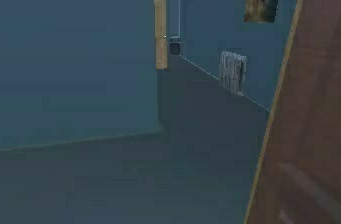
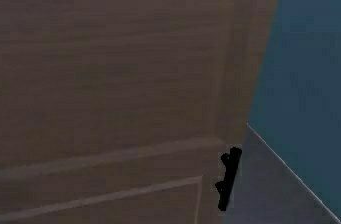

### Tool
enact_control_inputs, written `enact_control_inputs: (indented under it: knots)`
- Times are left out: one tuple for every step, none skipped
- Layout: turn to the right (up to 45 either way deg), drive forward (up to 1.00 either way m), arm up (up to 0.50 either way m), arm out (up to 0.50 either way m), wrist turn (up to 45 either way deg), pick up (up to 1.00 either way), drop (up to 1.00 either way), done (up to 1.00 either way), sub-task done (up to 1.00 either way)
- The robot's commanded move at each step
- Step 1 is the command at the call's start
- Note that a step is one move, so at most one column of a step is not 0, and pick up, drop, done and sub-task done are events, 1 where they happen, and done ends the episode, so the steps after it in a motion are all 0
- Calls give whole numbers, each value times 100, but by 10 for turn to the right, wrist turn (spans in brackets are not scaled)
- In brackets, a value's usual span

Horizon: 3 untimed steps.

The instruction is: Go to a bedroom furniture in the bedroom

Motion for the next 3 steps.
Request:
enact_control_inputs:
  knots:
    - [0,75,0,0,0,0,0,0,0]
    - [60,0,0,0,0,0,0,0,0]
    - [0,100,0,0,0,0,0,0,0]
